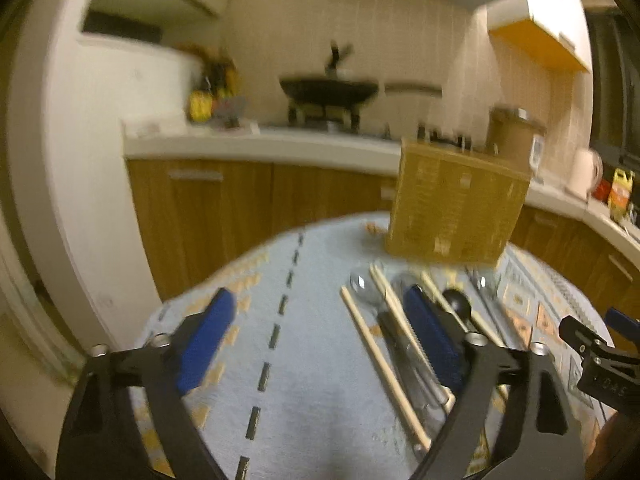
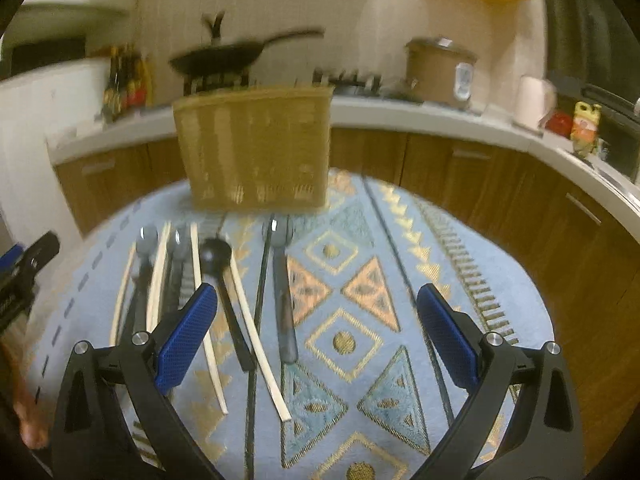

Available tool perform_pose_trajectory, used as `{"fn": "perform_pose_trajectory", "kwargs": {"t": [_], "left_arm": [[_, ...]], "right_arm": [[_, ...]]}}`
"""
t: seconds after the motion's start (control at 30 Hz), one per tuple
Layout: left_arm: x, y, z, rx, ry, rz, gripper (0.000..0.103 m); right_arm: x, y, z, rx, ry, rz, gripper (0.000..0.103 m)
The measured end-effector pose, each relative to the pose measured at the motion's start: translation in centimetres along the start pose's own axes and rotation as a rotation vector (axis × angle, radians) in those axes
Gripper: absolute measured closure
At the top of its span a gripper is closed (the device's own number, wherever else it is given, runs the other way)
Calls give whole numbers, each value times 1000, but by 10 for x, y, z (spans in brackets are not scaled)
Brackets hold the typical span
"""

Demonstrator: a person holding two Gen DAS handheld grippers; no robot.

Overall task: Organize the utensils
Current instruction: 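Lower the left tool onto a clear plastic spoon and close it while the right tool grasps another clear spoon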

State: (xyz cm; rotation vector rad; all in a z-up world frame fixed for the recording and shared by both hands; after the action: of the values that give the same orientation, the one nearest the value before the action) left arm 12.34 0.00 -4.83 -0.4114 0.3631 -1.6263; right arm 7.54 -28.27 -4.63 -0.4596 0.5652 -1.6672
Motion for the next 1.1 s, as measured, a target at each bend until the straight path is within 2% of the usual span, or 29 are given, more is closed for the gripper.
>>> {"fn": "perform_pose_trajectory", "kwargs": {"t": [0.03, 0.07, 0.1, 0.17, 0.2, 0.3, 0.37, 0.43, 0.53, 0.6, 0.73, 0.83, 1.1], "left_arm": [[-1, 10, 0, -63, 0, -27, 29], [-1, 16, 4, -54, 13, -43, 31], [-1, 24, 4, -87, 24, -67, 31], [2, 43, 5, -167, 18, -136, 39], [2, 51, 5, -212, 31, -146, 40], [13, 82, 0, -382, 71, -233, 40], [22, 99, -4, -470, 42, -297, 40], [20, 120, -3, -535, 33, -285, 40], [22, 136, 3, -600, -36, -318, 40], [25, 145, 6, -625, -73, -328, 40], [33, 161, 6, -661, -62, -279, 40], [40, 169, 1, -696, -54, -260, 48], [58, 167, -1, -667, 43, -168, 51]], "right_arm": [[-2, 4, 1, -28, -13, 11, 8], [-4, 8, 1, -58, -26, 24, 8], [-6, 13, 4, -94, -38, 45, 8], [-9, 26, 9, -159, -39, 98, 8], [-10, 31, 11, -171, -26, 117, 9], [-13, 55, 20, -270, -6, 180, 19], [-14, 73, 25, -345, 20, 222, 27], [-16, 88, 28, -394, 39, 246, 30], [-18, 109, 31, -466, 75, 283, 38], [-20, 120, 34, -503, 101, 306, 42], [-25, 135, 38, -533, 124, 321, 43], [-30, 140, 40, -543, 125, 329, 43], [-27, 159, 54, -582, 137, 324, 46]]}}
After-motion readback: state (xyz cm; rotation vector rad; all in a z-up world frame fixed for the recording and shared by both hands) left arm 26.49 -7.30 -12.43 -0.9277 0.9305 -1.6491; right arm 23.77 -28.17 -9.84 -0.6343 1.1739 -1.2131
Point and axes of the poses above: each gripper's, at about its wrist camera, not at the fingertips, and y roughly the way its jaws point, x to its right, z to its top, the point moved 9 cm from there along y, roughly the way its jaws point, and after that the axes turned 1 degree about y, right-handed, at the moved point
